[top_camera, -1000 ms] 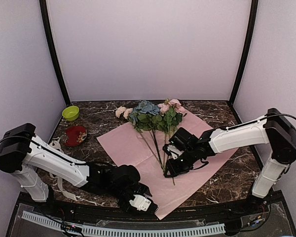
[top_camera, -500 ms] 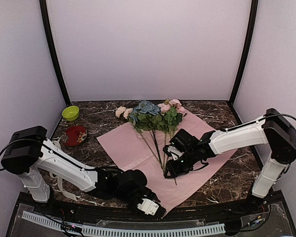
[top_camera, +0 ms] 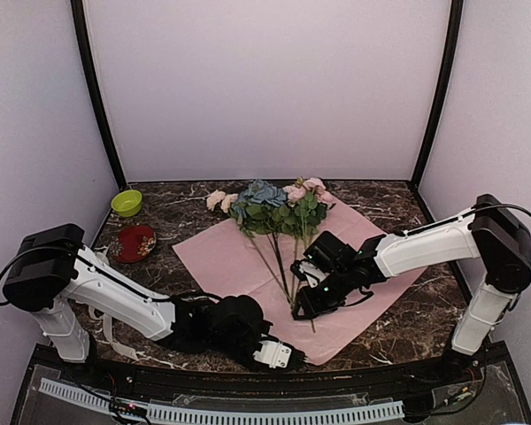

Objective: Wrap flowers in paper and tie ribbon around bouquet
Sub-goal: Pick up the bottom corner of the flattened wrapping paper from the center of the board, then pass from the left arm to the right

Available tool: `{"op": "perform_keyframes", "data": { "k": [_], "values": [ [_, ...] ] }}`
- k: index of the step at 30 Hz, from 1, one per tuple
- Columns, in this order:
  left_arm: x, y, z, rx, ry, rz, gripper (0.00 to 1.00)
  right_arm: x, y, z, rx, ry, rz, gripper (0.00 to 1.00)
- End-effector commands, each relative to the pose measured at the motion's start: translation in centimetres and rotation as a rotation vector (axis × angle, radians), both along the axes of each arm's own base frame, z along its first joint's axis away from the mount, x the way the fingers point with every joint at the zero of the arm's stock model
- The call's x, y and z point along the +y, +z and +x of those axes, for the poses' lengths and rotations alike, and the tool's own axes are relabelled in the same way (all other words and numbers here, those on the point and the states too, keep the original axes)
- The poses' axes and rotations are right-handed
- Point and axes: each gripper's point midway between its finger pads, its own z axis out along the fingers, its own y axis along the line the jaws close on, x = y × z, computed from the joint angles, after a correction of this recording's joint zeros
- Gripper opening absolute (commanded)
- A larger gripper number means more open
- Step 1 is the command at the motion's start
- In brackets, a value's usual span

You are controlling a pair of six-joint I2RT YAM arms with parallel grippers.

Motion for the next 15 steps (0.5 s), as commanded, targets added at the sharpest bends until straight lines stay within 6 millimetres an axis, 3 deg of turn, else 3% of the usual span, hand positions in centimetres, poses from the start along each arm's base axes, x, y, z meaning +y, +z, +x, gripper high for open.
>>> {"op": "perform_keyframes", "data": {
  "k": [1, 10, 15],
  "values": [
    [-0.6, 1.5, 1.1, -0.002, 0.066, -0.043, 0.00, 0.6, 1.3, -0.5, 0.021, 0.031, 0.038, 0.36],
    [-0.5, 4.3, 2.3, 0.176, 0.126, -0.113, 0.00, 1.0, 4.5, -0.2, 0.081, 0.054, 0.164, 0.38],
    [0.2, 5.2, 4.6, 0.299, 0.195, -0.155, 0.00, 0.0, 8.3, 1.4, -0.013, 0.067, 0.274, 0.40]
  ]
}}
